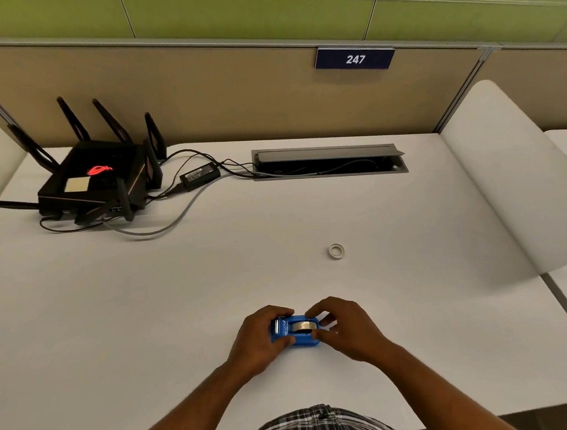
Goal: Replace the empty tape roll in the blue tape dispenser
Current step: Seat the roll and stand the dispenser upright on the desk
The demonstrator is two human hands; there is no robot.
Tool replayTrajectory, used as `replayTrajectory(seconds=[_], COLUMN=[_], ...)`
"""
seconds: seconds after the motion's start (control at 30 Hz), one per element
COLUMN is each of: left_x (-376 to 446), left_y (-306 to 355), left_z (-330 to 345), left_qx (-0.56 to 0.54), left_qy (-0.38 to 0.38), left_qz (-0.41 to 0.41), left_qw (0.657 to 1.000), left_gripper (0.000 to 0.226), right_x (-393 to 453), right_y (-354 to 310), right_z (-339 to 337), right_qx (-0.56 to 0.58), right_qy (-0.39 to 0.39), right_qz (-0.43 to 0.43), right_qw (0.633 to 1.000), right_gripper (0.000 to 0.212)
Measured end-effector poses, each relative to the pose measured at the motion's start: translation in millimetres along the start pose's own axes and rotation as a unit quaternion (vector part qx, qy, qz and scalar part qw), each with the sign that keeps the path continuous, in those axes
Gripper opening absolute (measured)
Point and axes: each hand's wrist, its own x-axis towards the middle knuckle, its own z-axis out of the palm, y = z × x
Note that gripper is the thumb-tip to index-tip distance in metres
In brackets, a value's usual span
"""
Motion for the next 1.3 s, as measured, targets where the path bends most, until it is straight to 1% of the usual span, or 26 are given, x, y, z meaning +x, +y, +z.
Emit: replayTrajectory(seconds=[0.07, 0.23, 0.33, 0.43, 0.53, 0.63, 0.73, 0.83, 0.93, 1.0, 1.07, 1.17, 1.23, 1.3], left_x=[1, 3, 6, 8, 6, 4, 5, 8, 11, 14, 17, 24, 28, 28], left_y=[-1, -4, -4, -4, -2, 1, 8, 18, 29, 36, 40, 42, 41, 39], left_z=[0, -2, -3, -4, -3, -2, -2, -2, 1, 4, 7, 12, 14, 14], left_qx=[0.01, 0.045, 0.072, 0.09, 0.093, 0.1, 0.09, 0.058, 0.034, 0.011, -0.013, -0.036, -0.047, -0.056], left_qy=[-0.006, -0.046, -0.053, -0.052, -0.039, 0.004, 0.055, 0.108, 0.165, 0.191, 0.193, 0.168, 0.157, 0.151], left_qz=[-0.002, 0.008, 0.013, 0.017, 0.016, 0.013, 0.009, -0.016, -0.051, -0.075, -0.087, -0.091, -0.087, -0.079], left_qw=[1.0, 0.998, 0.996, 0.994, 0.995, 0.995, 0.994, 0.992, 0.984, 0.979, 0.977, 0.981, 0.983, 0.984], left_gripper=[0.052, 0.063, 0.063, 0.059, 0.056, 0.055, 0.055, 0.055, 0.052, 0.054, 0.063, 0.08, 0.086, 0.087], right_x=[-1, -12, -16, -11, -6, 3, 14, 25, 40, 50, 58, 68, 74, 75], right_y=[2, 9, 9, 4, 1, 0, 0, -2, -10, -16, -19, -20, -19, -19], right_z=[3, 19, 29, 30, 26, 22, 21, 27, 31, 33, 32, 30, 28, 28], right_qx=[0.013, 0.066, 0.088, 0.056, 0.033, 0.027, 0.04, 0.091, 0.186, 0.224, 0.242, 0.239, 0.226, 0.219], right_qy=[0.004, 0.011, 0.017, 0.019, 0.007, 0.012, 0.037, 0.094, 0.139, 0.156, 0.163, 0.15, 0.144, 0.141], right_qz=[0.021, 0.089, 0.101, 0.085, 0.071, 0.048, 0.035, 0.047, 0.098, 0.108, 0.109, 0.104, 0.1, 0.095], right_qw=[1.0, 0.994, 0.991, 0.995, 0.997, 0.998, 0.998, 0.99, 0.968, 0.956, 0.95, 0.954, 0.958, 0.961], right_gripper=[0.035, 0.066, 0.07, 0.068, 0.061, 0.058, 0.058, 0.057, 0.049, 0.045, 0.043, 0.043, 0.043, 0.044])
